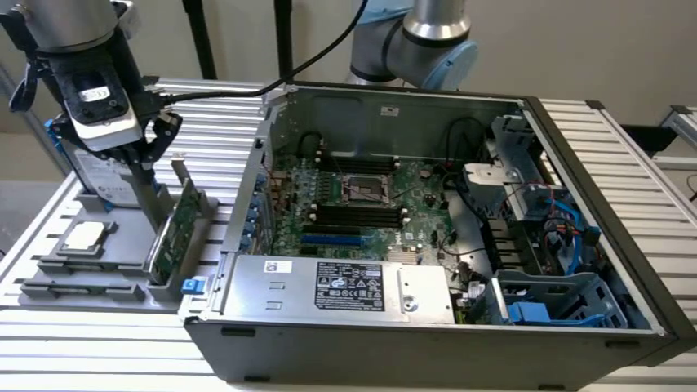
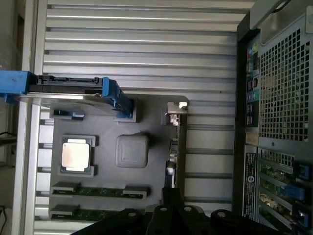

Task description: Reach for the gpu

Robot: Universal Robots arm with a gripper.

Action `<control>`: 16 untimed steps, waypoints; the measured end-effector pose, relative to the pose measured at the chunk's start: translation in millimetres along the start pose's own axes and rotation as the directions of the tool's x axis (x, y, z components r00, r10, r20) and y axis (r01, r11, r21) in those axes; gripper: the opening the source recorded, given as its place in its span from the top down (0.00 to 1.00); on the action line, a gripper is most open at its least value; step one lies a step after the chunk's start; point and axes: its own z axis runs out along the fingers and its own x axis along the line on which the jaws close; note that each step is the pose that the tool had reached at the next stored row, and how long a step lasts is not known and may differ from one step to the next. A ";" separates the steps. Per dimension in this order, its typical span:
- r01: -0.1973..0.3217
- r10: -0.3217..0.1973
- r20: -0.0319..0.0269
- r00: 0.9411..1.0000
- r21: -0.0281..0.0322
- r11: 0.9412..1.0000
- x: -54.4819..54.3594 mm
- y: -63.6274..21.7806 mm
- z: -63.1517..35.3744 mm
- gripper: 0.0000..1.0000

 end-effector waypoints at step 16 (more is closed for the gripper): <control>-0.028 0.028 0.003 1.000 0.000 1.000 -2.9 -7.9 8.5 0.52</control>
